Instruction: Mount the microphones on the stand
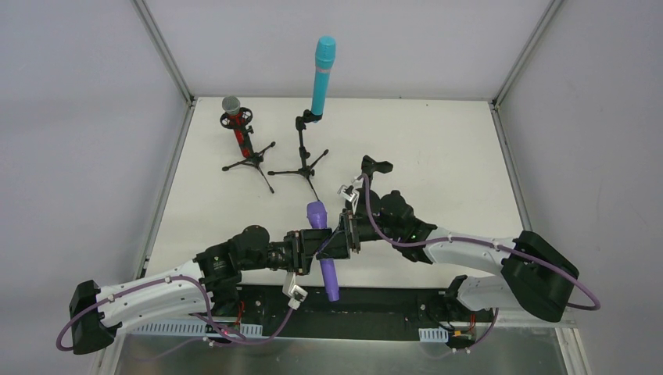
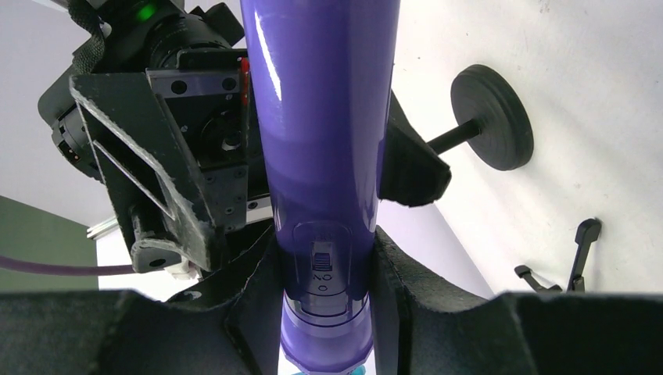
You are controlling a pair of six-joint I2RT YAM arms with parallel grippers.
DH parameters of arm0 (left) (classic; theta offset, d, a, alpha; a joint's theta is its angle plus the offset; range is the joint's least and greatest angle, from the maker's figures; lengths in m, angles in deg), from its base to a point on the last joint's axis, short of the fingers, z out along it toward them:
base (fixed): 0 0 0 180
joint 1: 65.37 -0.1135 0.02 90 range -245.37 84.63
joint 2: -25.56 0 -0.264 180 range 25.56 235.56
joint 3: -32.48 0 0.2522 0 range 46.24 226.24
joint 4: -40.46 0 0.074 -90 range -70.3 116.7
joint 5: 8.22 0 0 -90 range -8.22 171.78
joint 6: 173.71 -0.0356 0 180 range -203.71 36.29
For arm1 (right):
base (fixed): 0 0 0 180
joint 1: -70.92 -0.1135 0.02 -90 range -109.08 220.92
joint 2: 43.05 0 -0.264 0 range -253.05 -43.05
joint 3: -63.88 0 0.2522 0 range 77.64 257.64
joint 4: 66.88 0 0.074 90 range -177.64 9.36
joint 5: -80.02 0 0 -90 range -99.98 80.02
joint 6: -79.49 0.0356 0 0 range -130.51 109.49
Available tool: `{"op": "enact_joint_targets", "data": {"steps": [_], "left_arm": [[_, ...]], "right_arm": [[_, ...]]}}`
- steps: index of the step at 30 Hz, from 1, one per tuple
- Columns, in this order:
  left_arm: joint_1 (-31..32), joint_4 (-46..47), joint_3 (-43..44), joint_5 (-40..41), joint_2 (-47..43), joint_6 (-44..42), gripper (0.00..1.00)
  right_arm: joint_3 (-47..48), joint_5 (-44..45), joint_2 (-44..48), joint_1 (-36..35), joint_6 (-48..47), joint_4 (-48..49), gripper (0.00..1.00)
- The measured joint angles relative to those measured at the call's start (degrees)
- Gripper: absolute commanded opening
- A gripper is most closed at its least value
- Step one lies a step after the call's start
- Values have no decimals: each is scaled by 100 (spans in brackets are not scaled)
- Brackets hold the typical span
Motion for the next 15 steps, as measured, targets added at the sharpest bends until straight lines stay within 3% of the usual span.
{"op": "enact_joint_targets", "data": {"steps": [5, 10, 15], "left_arm": [[0, 0, 0, 7, 0, 13, 0], [2, 24, -2, 9, -4, 17, 0], [2, 2, -9, 39, -4, -20, 0]], "right_arm": [[17, -17, -90, -31, 105, 195, 54], [17, -24, -109, -39, 149, 249, 50], [81, -68, -299, -63, 240, 262, 22]]}}
